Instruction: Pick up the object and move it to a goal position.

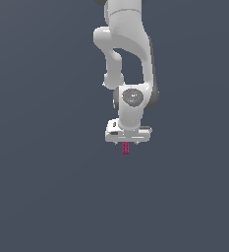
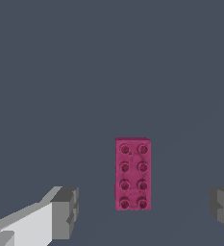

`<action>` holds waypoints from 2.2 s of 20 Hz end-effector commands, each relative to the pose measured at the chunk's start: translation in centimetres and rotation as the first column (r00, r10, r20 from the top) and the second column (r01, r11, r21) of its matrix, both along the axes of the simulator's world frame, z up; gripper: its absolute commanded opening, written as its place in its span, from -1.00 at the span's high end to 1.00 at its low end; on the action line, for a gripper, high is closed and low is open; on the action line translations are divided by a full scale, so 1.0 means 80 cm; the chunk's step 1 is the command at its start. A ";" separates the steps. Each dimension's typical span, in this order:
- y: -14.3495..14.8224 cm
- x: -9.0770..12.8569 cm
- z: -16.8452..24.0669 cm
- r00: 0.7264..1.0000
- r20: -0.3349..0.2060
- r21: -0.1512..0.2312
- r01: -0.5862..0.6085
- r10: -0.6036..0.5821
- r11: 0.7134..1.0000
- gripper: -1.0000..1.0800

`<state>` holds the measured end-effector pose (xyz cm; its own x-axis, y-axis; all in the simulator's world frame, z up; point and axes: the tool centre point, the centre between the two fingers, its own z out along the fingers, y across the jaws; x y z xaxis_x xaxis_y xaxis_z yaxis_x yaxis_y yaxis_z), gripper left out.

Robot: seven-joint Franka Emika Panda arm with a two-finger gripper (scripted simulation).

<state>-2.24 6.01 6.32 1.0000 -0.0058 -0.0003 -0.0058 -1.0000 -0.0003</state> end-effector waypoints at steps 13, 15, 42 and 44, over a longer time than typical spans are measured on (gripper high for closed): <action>0.001 -0.002 -0.061 1.000 0.000 0.000 0.002 -0.002 1.000 -0.92; 0.000 -0.001 -0.064 1.000 0.000 0.000 0.003 -0.003 1.000 -0.92; 0.008 0.011 0.024 1.000 0.000 0.000 0.003 -0.003 1.000 1.00; 0.009 0.014 0.048 1.000 0.000 0.000 0.003 -0.003 1.000 1.00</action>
<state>-1.32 6.64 8.69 1.0000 -0.0088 -0.0010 -0.0088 -1.0000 0.0001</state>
